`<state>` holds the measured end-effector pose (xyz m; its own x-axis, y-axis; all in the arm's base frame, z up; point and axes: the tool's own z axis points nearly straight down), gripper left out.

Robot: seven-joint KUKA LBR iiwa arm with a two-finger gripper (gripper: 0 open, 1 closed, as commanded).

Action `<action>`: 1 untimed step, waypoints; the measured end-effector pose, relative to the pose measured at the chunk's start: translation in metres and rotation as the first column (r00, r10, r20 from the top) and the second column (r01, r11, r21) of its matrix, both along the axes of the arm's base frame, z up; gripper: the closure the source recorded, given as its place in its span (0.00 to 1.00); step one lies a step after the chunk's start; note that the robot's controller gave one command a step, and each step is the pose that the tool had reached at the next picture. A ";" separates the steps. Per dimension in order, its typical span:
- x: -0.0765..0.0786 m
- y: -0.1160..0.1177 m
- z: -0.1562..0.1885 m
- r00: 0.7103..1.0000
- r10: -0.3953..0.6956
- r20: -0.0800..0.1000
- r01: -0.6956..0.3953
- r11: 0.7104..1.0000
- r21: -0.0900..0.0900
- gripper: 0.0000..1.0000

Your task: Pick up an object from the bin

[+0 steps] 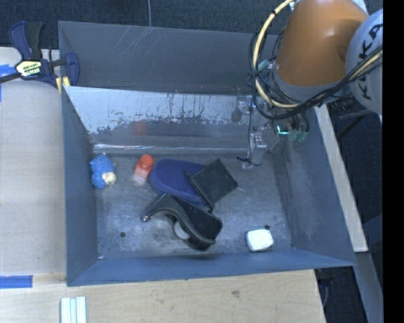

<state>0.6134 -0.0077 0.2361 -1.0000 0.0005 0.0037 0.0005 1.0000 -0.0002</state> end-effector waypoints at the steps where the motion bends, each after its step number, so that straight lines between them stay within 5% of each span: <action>1: -0.010 0.032 -0.137 0.942 0.336 0.001 -0.336 0.942 0.002 0.00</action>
Offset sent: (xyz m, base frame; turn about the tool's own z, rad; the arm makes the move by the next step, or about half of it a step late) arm -0.0093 0.0319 -0.1340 -0.3425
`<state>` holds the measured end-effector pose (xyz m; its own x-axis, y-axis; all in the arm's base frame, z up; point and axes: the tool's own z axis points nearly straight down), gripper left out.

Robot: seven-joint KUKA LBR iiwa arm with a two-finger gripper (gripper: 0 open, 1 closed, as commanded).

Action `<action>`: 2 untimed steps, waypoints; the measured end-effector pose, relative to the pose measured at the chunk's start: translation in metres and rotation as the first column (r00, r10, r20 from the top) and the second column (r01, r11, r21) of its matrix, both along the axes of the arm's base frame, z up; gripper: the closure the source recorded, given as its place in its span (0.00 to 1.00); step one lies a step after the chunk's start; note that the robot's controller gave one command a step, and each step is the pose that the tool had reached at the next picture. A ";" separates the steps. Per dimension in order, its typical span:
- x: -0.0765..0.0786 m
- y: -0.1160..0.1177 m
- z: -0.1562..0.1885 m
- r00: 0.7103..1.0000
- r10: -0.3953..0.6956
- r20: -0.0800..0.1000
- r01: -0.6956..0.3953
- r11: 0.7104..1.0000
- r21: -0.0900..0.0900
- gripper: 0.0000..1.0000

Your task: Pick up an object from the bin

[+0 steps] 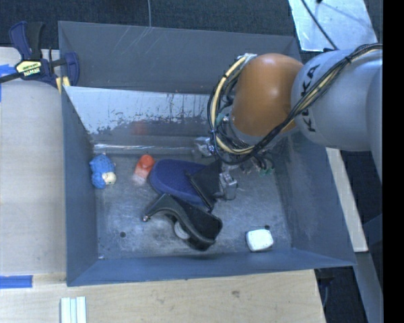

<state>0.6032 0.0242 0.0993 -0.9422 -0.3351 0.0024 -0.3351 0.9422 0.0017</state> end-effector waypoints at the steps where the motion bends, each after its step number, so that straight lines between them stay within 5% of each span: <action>1: 0.009 0.012 -0.025 0.869 0.494 0.014 -0.494 0.869 -0.006 0.00; 2: 0.013 0.014 -0.020 0.870 0.492 0.031 -0.492 0.870 -0.009 1.00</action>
Offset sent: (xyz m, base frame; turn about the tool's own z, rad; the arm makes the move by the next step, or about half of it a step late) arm 0.0046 0.0125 -0.0293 -0.5204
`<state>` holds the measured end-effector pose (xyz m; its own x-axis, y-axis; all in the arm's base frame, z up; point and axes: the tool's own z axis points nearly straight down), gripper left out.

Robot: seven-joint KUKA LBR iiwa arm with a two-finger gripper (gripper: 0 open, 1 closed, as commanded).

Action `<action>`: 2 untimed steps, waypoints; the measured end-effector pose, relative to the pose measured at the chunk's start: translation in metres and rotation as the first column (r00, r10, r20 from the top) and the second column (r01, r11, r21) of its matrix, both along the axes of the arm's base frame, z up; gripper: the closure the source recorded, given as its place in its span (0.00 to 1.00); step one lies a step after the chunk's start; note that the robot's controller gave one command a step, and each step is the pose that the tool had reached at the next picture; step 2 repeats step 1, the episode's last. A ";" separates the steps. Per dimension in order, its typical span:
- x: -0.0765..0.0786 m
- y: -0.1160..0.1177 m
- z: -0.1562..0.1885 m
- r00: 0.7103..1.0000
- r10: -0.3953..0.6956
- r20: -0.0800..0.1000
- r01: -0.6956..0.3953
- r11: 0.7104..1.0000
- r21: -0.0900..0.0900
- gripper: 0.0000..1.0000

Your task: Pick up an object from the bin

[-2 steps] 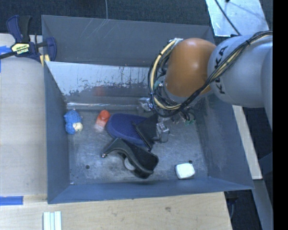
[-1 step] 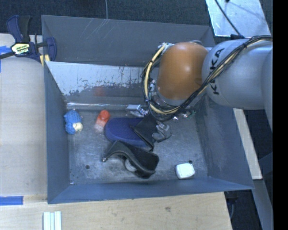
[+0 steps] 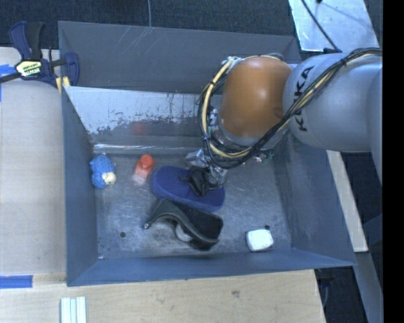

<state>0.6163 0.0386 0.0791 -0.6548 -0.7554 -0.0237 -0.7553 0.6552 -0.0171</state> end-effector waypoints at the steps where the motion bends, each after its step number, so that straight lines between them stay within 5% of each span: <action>1: -0.003 -0.028 0.134 1.000 0.009 -0.015 -0.009 1.000 -0.006 1.00; 2: -0.003 -0.028 0.134 1.000 0.009 -0.015 -0.009 1.000 -0.006 1.00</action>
Offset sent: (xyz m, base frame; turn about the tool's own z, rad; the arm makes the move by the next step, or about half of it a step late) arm -0.0060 -0.0263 0.1280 -0.0128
